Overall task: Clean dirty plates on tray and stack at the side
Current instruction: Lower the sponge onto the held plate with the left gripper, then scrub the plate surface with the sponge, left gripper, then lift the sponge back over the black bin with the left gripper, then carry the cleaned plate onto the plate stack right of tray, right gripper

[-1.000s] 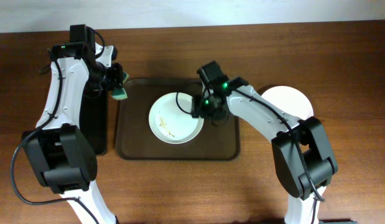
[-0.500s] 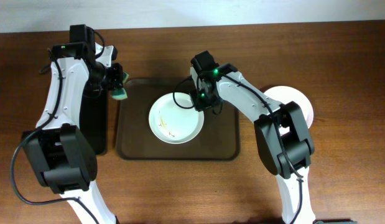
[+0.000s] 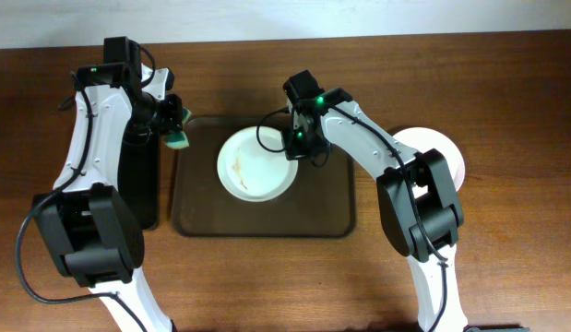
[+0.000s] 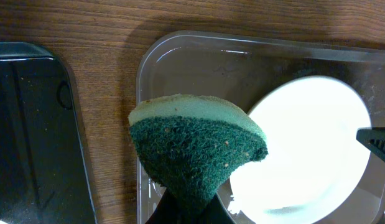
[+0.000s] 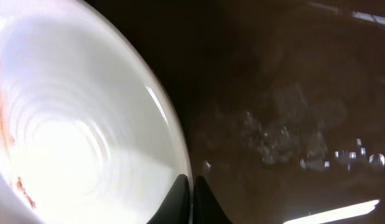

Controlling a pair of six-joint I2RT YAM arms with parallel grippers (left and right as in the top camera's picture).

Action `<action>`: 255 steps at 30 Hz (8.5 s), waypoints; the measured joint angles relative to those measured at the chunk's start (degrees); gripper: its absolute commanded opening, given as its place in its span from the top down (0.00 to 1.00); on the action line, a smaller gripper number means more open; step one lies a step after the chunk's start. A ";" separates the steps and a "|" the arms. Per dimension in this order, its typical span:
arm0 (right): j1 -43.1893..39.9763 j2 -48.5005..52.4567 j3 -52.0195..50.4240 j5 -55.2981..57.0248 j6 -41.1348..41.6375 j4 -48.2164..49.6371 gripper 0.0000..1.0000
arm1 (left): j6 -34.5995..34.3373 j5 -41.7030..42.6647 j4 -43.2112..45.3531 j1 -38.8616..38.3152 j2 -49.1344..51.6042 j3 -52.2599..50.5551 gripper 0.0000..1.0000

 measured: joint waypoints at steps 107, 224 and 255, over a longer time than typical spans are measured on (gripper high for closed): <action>2.49 1.55 -1.57 -4.09 14.10 2.36 0.96 | 20.02 14.45 18.08 -11.30 5.49 -21.73 1.00; 29.53 -19.58 -2.19 89.48 11.91 -14.38 0.96 | 3.02 2.40 -7.28 -0.85 12.55 18.21 1.00; -10.40 -33.48 -2.25 30.38 12.63 -23.10 0.96 | 3.02 2.43 -7.28 -0.92 12.55 18.21 1.00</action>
